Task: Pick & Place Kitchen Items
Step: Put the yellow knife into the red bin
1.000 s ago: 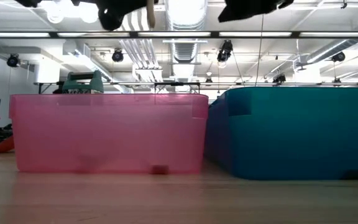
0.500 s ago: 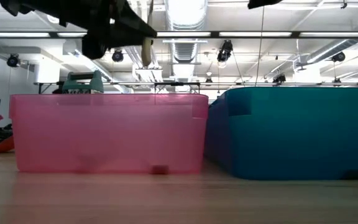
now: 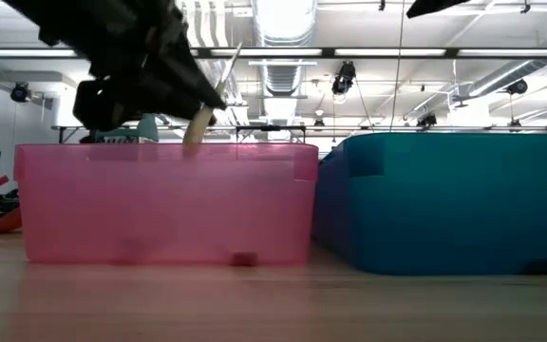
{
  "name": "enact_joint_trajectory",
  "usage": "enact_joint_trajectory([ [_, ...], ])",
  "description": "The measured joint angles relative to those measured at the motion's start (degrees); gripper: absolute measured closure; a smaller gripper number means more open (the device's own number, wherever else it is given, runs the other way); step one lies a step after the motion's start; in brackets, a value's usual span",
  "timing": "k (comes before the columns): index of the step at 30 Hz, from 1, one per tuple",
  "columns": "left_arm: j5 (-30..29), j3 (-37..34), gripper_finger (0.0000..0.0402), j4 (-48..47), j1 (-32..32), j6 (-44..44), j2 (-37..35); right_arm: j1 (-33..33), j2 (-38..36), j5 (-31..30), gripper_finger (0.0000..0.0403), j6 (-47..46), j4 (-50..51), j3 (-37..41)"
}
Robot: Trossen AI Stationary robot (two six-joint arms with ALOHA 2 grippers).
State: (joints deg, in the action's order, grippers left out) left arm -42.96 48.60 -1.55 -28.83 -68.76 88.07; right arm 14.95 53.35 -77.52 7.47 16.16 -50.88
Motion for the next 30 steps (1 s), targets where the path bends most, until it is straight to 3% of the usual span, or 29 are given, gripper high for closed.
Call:
enact_joint_trajectory([
  [7, 10.3, 2.1, 0.0334, -5.2, 1.5, -9.1, 3.3, 0.0, 0.4, 0.7, 0.0369, 0.0, 0.1, 1.6],
  [13, 16.4, 3.1, 0.0334, -16.7, 3.3, -14.9, 3.1, 0.0, 2.1, 3.2, 0.0362, 0.0, 0.0, 1.8],
  [22, 28.2, 2.9, 0.0332, -17.4, 5.4, -15.3, 3.0, 0.0, 3.3, 3.2, 0.0376, 0.0, 0.0, 1.8],
  [30, 33.1, 2.9, 0.0198, -16.8, 5.5, -10.1, 2.9, 0.0, 3.4, 3.2, 0.0384, 0.0, 0.0, 1.8],
])
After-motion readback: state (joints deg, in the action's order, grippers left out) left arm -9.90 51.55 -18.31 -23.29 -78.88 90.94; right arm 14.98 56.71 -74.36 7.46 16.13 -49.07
